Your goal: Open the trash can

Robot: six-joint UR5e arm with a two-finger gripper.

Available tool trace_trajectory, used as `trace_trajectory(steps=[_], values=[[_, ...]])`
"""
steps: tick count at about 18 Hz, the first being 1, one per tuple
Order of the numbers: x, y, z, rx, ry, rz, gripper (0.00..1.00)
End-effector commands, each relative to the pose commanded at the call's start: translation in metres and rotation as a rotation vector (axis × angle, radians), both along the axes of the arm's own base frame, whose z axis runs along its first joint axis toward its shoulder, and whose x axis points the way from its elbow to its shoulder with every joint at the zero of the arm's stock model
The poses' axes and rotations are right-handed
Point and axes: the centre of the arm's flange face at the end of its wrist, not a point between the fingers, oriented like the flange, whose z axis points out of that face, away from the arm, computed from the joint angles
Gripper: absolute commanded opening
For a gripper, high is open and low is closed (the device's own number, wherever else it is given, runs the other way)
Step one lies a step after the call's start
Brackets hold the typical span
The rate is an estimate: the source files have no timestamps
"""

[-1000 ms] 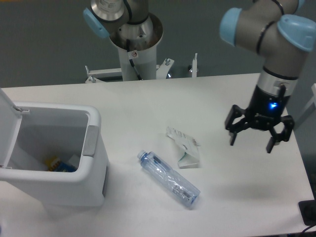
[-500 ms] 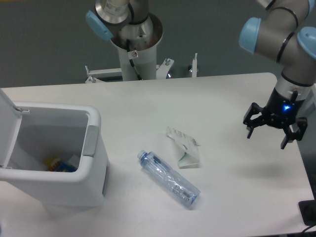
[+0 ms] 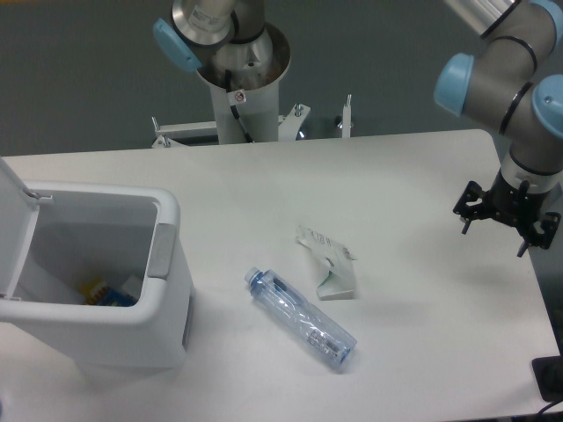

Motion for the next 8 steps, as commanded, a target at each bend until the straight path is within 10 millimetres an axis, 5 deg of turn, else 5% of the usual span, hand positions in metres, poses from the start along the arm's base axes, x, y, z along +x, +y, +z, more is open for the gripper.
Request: trace_trajectory(steps=[8], values=[[0.0057, -0.0008, -0.0010, -0.068, 0.027, -0.134, 1.00]])
